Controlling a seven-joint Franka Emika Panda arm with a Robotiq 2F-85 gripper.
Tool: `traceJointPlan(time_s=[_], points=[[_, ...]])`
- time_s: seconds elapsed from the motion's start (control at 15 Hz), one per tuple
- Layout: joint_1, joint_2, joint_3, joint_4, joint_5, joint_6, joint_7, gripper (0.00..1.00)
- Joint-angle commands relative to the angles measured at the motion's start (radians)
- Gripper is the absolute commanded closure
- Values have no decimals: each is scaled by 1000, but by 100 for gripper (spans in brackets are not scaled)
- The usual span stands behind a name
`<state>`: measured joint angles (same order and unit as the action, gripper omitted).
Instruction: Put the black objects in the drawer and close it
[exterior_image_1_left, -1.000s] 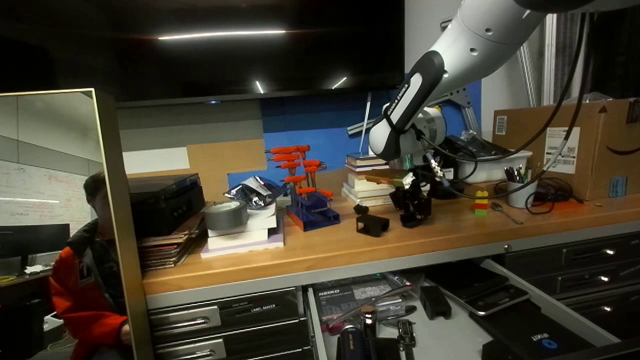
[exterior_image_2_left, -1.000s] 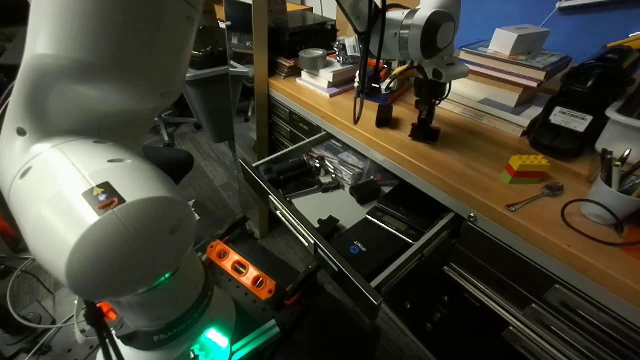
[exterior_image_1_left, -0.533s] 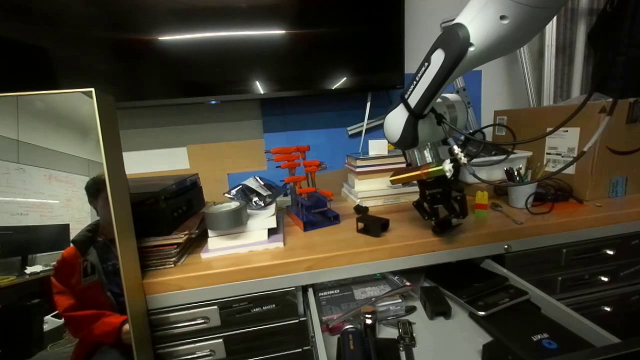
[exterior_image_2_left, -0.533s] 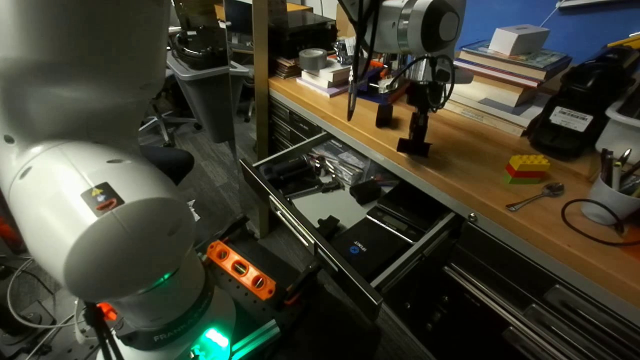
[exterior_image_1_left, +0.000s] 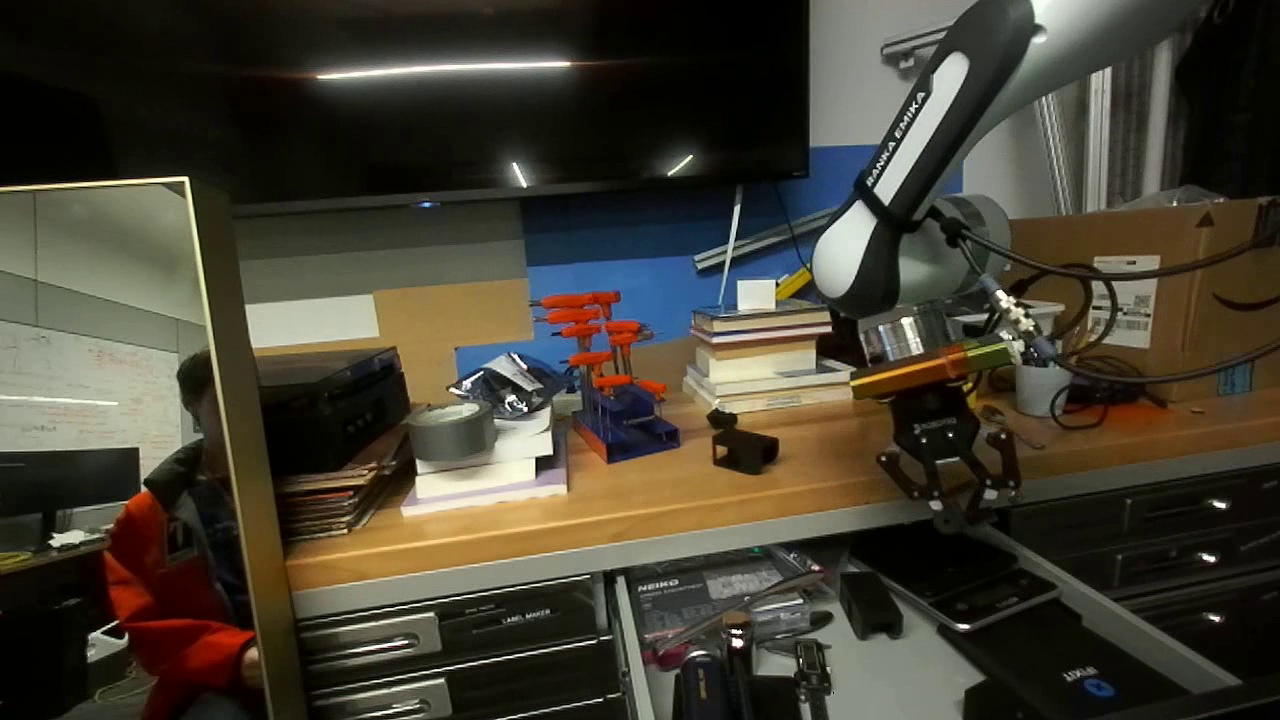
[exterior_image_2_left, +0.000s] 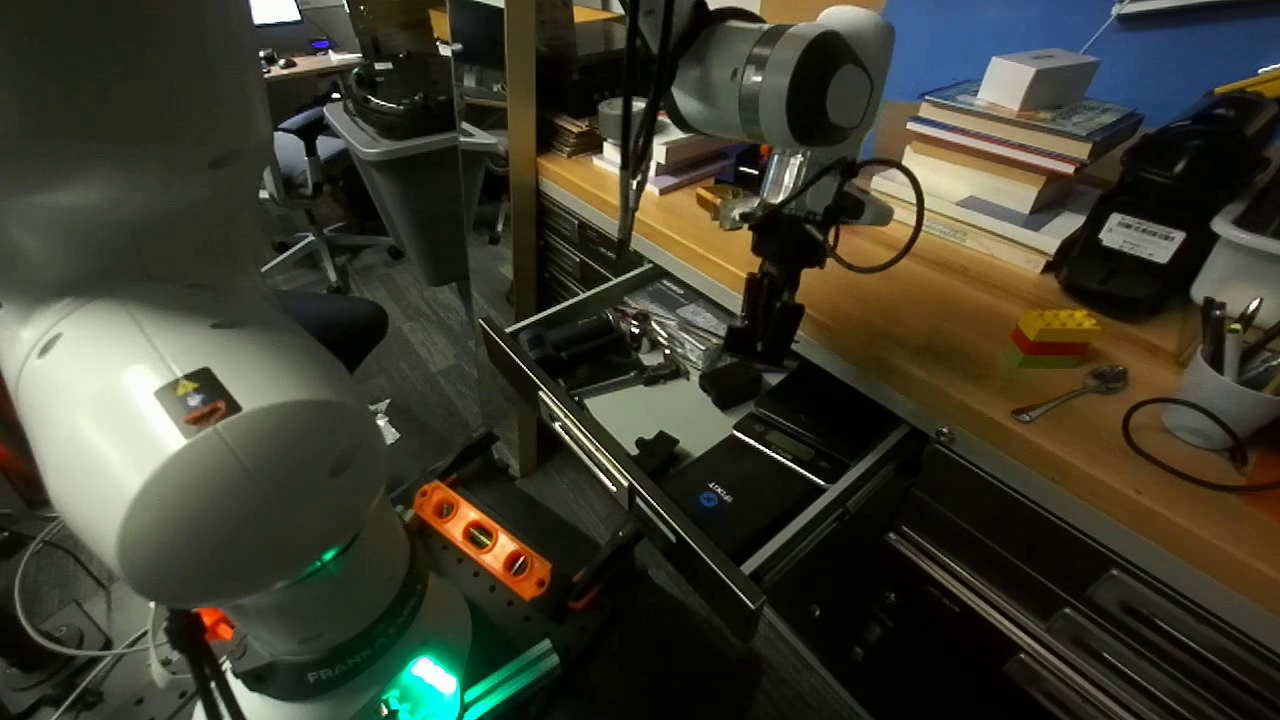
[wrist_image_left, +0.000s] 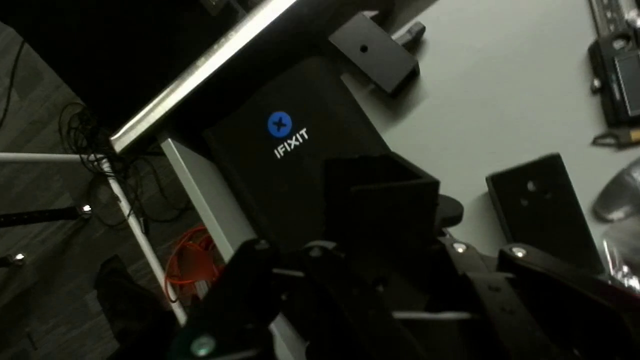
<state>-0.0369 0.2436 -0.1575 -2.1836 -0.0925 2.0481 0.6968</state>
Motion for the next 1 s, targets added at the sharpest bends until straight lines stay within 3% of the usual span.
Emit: traceJointPlan(time_s=[0.0, 0.27, 0.6, 0.8, 0.93], points=[[-5, -91, 38, -180, 32, 128, -162, 86], [-12, -91, 66, -302, 90, 302, -358, 86], [-42, -61, 109, -398, 267, 533, -676, 84], [-82, -34, 166, -412, 408, 634, -907, 86], [-141, -21, 239, -404, 508, 668, -1061, 85]])
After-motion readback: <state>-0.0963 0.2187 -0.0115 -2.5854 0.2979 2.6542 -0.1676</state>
